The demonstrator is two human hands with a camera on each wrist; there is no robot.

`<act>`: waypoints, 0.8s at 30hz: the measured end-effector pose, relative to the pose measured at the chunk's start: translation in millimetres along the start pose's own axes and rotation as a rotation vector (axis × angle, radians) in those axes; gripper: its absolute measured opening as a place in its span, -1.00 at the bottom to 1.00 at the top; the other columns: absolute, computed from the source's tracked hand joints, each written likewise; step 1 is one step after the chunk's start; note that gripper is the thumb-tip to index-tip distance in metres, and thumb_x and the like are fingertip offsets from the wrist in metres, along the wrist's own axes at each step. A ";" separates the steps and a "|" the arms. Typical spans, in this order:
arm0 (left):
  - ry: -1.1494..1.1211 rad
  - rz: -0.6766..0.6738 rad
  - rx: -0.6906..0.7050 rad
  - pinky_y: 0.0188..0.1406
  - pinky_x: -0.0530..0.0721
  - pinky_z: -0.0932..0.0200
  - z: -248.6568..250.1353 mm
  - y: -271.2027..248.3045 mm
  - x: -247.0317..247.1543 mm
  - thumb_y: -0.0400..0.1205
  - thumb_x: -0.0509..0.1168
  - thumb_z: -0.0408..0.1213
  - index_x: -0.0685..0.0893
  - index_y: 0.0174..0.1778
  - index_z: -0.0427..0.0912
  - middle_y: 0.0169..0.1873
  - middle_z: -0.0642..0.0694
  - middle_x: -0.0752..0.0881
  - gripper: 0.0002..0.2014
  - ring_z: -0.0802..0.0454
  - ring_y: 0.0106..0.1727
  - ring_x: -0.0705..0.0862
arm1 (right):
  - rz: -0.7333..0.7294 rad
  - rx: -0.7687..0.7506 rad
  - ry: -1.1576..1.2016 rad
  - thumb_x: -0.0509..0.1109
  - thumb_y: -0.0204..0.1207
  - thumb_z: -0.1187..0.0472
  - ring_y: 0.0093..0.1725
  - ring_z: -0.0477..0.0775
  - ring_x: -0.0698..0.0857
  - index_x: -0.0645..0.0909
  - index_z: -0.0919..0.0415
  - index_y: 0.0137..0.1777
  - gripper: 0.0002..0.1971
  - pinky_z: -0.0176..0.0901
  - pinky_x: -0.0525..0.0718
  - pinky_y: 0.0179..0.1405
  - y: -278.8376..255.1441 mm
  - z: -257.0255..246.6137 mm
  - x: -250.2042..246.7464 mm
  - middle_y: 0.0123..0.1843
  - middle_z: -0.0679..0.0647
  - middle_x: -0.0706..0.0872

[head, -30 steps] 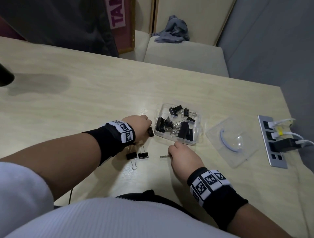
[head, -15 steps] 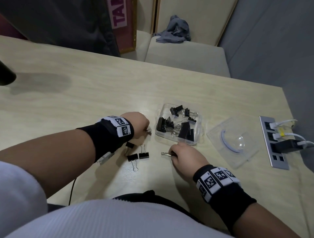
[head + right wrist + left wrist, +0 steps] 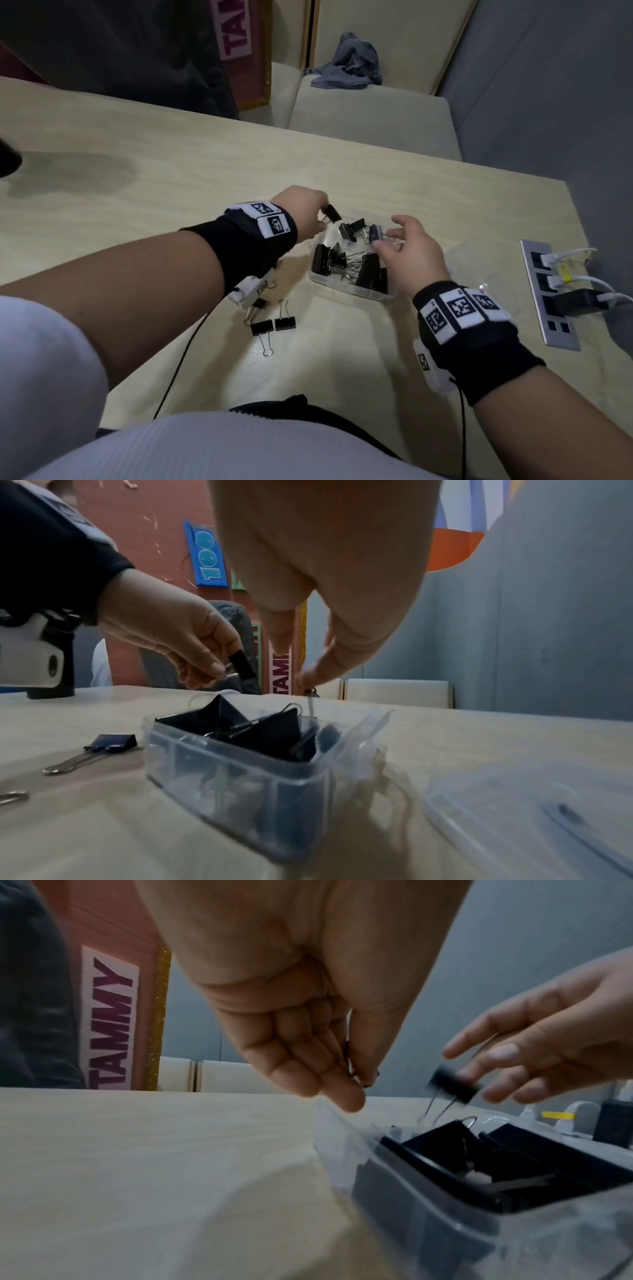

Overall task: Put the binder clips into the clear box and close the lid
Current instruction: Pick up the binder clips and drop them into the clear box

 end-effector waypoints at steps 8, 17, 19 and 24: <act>-0.046 0.008 -0.067 0.03 0.63 0.12 -19.4 -0.6 7.3 0.64 0.28 -0.20 0.66 0.22 -0.03 0.02 -0.06 0.79 -0.76 -0.07 0.13 0.71 | -0.157 -0.251 -0.220 0.35 0.56 0.14 0.05 -0.06 0.63 0.56 0.05 0.26 -0.72 -0.12 0.61 0.19 -27.0 -16.4 33.7 0.19 -0.05 0.54; 0.205 -0.328 -0.185 0.05 0.69 0.07 -75.7 -37.9 38.3 0.47 0.46 -0.14 0.65 0.20 0.00 0.10 -0.08 0.71 -0.63 -0.11 0.09 0.69 | -0.553 -0.711 -0.522 0.19 0.63 0.26 0.37 0.11 0.50 0.45 -0.10 0.45 -0.57 0.10 0.51 0.37 -96.4 -31.5 112.3 0.49 -0.03 0.52; 0.195 -0.368 -0.177 0.03 0.69 0.07 -75.3 -44.1 46.6 0.39 0.53 -0.13 0.63 0.20 0.03 0.08 -0.06 0.71 -0.55 -0.09 0.06 0.70 | -0.613 -0.744 -0.639 0.19 0.62 0.25 0.40 0.18 0.46 0.31 -0.21 0.52 -0.48 0.20 0.41 0.39 -101.3 -23.3 122.9 0.57 -0.05 0.43; 0.229 -0.352 -0.070 -0.07 0.63 0.07 -63.7 -50.4 57.9 0.43 0.54 -0.12 0.57 0.24 -0.01 0.10 -0.12 0.60 -0.52 -0.15 0.08 0.67 | -0.542 -0.651 -0.780 0.22 0.60 0.15 0.32 0.22 0.48 0.34 -0.06 0.47 -0.56 0.22 0.41 0.30 -94.6 -10.5 114.6 0.39 0.04 0.50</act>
Point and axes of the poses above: each hand's wrist, its own y-axis towards the middle knuckle, its own x-axis out of the palm, z = x × y, the point moved 6 cm from there along y, towards the middle knuckle
